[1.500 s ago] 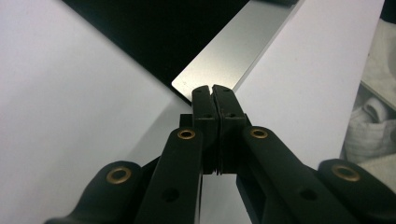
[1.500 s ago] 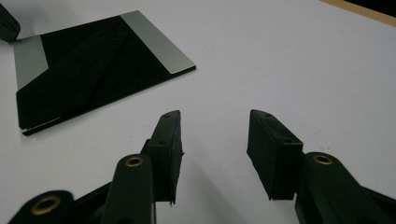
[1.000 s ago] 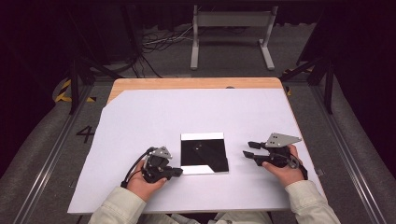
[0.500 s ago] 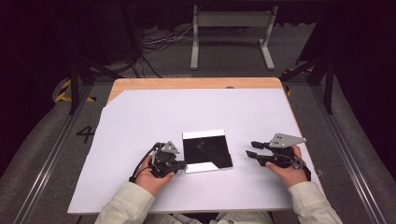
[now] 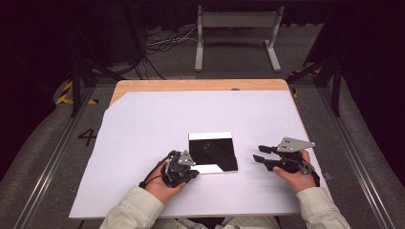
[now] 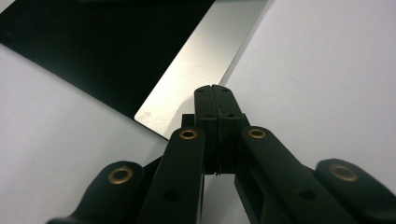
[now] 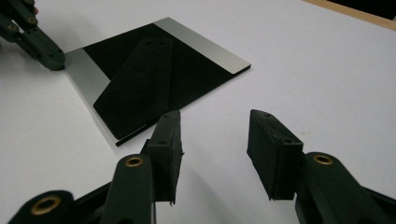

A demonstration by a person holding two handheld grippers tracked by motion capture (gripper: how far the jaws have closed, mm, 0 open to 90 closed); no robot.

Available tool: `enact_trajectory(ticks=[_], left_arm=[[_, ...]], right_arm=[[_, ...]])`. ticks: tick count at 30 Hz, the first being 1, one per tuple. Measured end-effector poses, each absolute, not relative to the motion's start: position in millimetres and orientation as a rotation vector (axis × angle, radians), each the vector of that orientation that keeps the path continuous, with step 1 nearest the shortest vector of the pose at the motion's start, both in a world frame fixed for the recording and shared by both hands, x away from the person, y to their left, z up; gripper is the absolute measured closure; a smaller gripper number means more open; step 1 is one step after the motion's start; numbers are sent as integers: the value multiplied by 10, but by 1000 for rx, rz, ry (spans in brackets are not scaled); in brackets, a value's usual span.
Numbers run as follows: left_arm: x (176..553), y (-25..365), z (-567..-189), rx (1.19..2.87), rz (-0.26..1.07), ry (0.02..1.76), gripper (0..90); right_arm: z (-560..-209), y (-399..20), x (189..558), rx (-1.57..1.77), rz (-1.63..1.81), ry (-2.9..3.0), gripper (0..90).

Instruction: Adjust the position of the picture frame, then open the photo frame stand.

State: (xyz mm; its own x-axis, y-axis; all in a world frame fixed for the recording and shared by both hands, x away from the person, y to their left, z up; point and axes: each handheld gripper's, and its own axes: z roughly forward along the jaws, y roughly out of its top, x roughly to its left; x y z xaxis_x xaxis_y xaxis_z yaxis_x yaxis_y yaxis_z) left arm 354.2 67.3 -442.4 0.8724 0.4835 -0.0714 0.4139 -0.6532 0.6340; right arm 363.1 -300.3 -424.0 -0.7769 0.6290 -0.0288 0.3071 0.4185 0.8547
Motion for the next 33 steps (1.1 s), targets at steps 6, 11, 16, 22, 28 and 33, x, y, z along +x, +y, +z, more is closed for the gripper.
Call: enact_trajectory(ticks=[6, 11, 16, 22, 28, 33], left_arm=[[3613, 671, -4437, 2344, 120, 655, 900], [3639, 722, -4418, 2325, 88, 657, 900], [3642, 884, -4310, 2251, 86, 673, 900], [3622, 1042, -4217, 2222, 150, 683, 900], [3630, 1209, -4157, 2184, 216, 715, 867], [3675, 1354, -4141, 2156, 246, 751, 844]], right_arm=[[-4247, -3017, 3602, 808, 1290, 2335, 551], [-4240, -3028, 3586, 808, 1293, 2332, 568], [-4228, -3023, 3572, 797, 1280, 2342, 628], [-4164, -2971, 3541, 800, 1244, 2345, 662], [-4086, -2890, 3504, 812, 1260, 2345, 694], [-4024, -2844, 3462, 816, 1282, 2336, 724]])
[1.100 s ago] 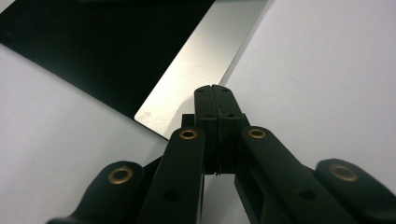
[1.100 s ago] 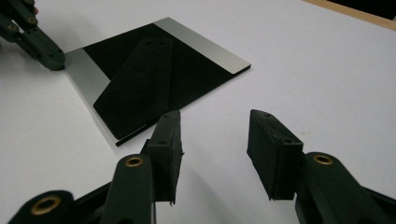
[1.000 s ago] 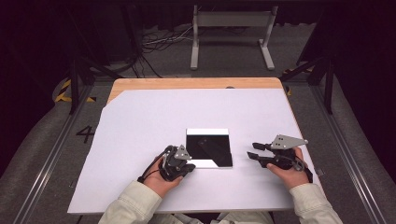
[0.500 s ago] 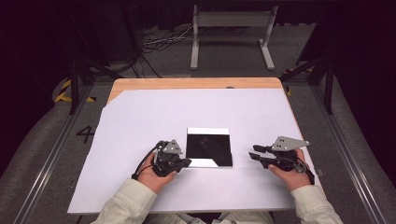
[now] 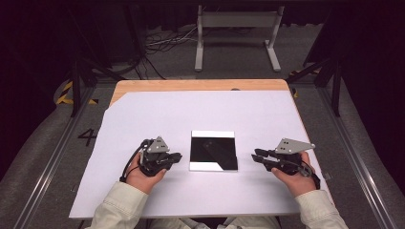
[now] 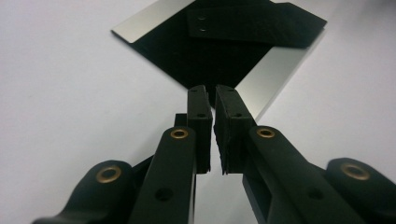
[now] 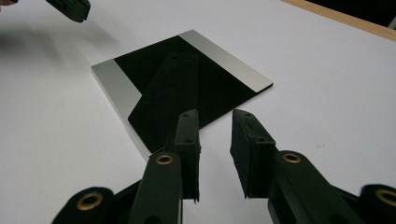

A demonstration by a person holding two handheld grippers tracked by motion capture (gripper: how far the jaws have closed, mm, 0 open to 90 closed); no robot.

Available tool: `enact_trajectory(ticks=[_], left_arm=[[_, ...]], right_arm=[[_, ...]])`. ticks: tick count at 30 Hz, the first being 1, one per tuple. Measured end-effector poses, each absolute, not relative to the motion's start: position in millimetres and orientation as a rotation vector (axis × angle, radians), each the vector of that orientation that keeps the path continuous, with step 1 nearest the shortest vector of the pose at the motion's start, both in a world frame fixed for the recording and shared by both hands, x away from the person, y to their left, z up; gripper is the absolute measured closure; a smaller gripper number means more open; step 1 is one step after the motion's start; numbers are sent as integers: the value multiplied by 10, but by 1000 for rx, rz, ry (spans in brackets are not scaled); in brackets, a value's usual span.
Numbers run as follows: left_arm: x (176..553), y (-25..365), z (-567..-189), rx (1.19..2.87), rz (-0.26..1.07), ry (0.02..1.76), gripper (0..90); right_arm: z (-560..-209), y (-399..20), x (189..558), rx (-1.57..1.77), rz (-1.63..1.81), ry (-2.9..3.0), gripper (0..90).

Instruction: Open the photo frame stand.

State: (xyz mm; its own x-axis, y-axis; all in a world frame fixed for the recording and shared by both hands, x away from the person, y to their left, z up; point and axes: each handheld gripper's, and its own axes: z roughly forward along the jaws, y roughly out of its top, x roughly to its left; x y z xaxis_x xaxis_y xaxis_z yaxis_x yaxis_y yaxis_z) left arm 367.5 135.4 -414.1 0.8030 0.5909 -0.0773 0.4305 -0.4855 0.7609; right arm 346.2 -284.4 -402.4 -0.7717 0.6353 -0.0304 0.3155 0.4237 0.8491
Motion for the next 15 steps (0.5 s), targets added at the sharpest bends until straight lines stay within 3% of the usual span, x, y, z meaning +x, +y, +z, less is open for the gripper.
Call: enact_trajectory(ticks=[15], left_arm=[[3759, 1655, -4194, 2157, 265, 657, 799]], right_arm=[[-3969, -2728, 3501, 681, 1289, 2432, 717]])
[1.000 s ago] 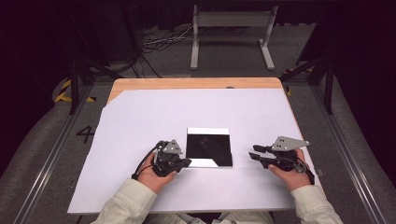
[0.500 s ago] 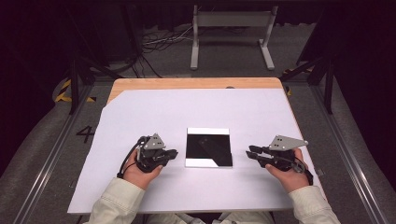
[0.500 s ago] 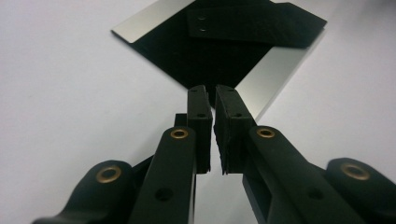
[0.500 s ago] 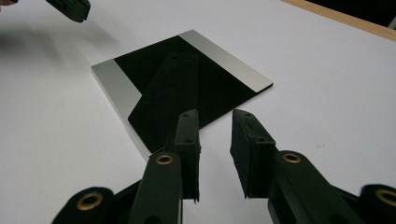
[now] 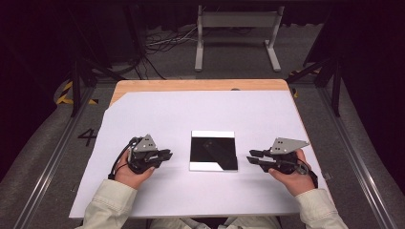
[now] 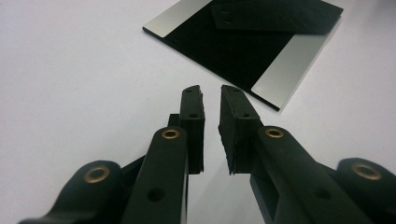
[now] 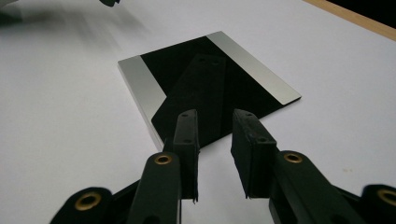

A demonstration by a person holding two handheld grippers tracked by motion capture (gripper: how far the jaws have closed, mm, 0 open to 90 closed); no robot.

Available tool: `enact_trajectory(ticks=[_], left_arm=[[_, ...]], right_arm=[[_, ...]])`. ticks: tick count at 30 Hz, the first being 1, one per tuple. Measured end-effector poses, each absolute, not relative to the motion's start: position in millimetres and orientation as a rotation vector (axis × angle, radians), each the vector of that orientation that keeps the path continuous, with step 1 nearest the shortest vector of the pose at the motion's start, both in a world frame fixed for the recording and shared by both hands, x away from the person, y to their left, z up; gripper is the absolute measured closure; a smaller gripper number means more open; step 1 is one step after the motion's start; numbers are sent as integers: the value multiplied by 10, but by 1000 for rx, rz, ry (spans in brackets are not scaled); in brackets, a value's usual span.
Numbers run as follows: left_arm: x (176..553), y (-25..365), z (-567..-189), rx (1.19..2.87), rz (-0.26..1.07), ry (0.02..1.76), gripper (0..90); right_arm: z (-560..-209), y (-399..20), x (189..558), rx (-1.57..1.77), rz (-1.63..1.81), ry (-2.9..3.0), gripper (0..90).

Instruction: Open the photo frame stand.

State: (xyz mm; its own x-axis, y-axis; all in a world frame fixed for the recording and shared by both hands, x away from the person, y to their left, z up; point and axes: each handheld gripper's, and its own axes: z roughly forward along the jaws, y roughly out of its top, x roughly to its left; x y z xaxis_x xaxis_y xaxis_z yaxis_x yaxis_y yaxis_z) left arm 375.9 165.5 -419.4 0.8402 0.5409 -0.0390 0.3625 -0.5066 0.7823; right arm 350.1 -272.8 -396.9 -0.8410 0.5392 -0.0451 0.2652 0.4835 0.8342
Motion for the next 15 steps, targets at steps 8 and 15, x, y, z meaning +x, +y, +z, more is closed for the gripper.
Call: enact_trajectory(ticks=[8, 15], left_arm=[[3792, 1705, -4230, 2155, 233, 650, 782], [3818, 1731, -4263, 2160, 221, 680, 750]], right_arm=[[-3985, -2659, 3567, 654, 1285, 2476, 766], [-4016, -2560, 3625, 614, 1267, 2540, 784]])
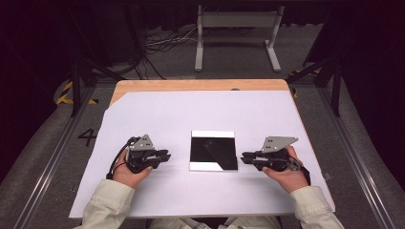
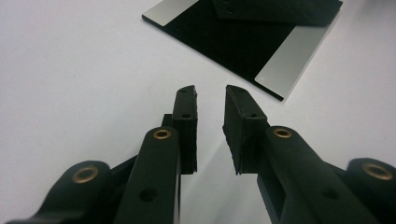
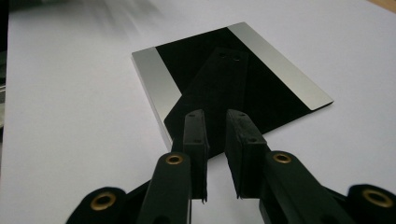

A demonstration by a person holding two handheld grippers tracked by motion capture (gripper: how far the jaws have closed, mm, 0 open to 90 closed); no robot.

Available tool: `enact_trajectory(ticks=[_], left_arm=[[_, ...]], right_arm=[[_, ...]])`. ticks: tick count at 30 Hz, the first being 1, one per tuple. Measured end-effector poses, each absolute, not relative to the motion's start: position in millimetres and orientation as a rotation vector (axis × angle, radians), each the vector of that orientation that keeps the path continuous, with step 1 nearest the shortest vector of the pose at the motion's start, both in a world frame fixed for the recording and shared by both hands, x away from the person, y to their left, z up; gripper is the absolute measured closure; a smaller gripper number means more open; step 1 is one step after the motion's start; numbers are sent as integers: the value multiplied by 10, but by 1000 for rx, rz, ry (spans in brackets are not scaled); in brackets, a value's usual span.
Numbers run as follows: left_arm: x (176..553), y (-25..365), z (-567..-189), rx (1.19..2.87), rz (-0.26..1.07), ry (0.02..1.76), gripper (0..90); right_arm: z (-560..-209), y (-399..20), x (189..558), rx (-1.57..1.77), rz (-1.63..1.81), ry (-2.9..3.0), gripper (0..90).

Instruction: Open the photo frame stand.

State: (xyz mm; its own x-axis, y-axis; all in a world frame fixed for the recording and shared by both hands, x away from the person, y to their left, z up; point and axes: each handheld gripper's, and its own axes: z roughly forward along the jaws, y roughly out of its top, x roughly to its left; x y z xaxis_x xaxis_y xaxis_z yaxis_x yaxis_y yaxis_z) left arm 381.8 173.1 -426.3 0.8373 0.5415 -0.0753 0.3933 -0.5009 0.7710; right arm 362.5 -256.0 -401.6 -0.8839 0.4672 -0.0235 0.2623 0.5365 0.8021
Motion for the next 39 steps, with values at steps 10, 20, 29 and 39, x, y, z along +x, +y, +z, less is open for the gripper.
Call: enact_trajectory(ticks=[10, 20, 29, 39], left_arm=[[3820, 1729, -4274, 2162, 215, 682, 736], [3824, 1723, -4279, 2165, 216, 678, 728], [3816, 1721, -4286, 2173, 208, 679, 723], [3779, 1773, -4296, 2172, 218, 700, 718]], right_arm=[[-4048, -2442, 3652, 627, 1182, 2639, 798], [-4124, -2388, 3656, 650, 1021, 2744, 807], [-4169, -2365, 3667, 683, 931, 2806, 813], [-4184, -2285, 3685, 674, 813, 2850, 840]])
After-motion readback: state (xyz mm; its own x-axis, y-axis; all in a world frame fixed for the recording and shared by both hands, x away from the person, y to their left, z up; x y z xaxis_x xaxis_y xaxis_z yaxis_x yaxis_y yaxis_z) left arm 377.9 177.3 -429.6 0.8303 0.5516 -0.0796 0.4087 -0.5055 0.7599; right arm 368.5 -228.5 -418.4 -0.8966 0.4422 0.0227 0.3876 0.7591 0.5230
